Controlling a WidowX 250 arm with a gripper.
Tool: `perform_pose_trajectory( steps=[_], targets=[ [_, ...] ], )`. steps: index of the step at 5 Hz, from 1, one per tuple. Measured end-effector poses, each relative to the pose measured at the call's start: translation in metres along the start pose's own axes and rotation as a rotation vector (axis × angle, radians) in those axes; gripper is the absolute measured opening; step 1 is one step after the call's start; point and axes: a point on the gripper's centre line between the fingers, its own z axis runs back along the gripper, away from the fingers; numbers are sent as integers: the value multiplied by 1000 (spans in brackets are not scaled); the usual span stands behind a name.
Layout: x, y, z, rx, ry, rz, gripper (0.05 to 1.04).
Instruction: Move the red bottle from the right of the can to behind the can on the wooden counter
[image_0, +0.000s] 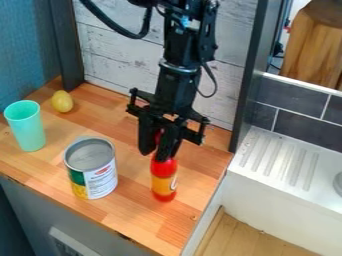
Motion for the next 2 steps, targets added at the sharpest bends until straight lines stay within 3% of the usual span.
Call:
perform_pose_trajectory(
  steps=[2],
  targets=[
    [-19, 7, 36, -21, -112, 51, 345]
  ],
)
